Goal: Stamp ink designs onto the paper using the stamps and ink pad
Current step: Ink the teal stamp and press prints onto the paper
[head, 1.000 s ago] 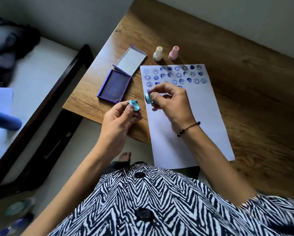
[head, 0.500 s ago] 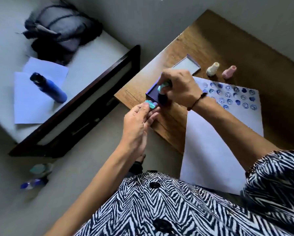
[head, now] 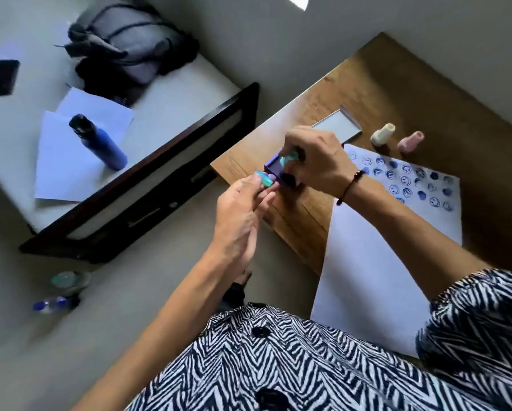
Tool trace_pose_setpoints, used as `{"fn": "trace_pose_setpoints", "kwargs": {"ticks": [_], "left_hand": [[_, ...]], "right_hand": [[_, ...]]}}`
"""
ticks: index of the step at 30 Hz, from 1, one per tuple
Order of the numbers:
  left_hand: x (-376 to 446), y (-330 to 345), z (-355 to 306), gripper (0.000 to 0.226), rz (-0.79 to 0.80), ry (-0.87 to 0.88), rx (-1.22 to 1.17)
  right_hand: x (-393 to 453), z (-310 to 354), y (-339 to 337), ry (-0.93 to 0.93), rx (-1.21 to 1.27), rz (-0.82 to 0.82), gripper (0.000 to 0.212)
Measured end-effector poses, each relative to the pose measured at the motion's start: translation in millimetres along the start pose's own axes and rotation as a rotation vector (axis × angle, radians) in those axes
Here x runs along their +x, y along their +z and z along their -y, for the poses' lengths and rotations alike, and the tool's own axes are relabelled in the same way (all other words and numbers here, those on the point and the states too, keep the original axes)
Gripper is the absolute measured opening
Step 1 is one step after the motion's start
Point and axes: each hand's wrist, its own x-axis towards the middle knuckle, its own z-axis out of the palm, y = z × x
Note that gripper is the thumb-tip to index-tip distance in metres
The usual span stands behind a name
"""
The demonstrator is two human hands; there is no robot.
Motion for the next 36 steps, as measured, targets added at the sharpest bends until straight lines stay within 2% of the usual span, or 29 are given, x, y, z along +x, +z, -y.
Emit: {"fn": "trace_pose_setpoints", "kwargs": {"ticks": [3,7,10,14,19,23,27,34,36], "left_hand": [[1,0,-3,0.019,-0.005,0.006,-0.016],[-1,4,-3,0.020,0.028,0.005,-0.011],[1,4,-3,0.022,0.043,0.027,0.009],[0,4,-1,0.021,0.030,0.012,0.030],[2,2,-1,0.020,0.029,0.023,0.029],[2,0,0,0.020,0.020,0.030,0.038],[3,-3,-4,0.020,0.022,0.048,0.036],[4,-6,-3,0.020,0.028,0.060,0.063],[3,-5,-2,0.020,0.033,0.061,0.081]], "right_hand": [[-1,3,2,-0.007,0.002,0.028,0.014],[2,3,-8,0.008,-0.058,0.185,0.019],[2,5,-16,0.127,-0.107,0.141,0.032],[-5,18,-2,0.260,-0.332,0.119,0.028],[-3,14,3,0.152,-0.333,-0.026,0.012],[-2,9,3,0.106,-0.343,0.055,0.012],[-12,9,6,0.013,-0.292,-0.027,0.015],[-18,13,7,0.037,-0.231,-0.044,0.019],[-19,14,9,0.065,-0.220,0.001,0.020]]}}
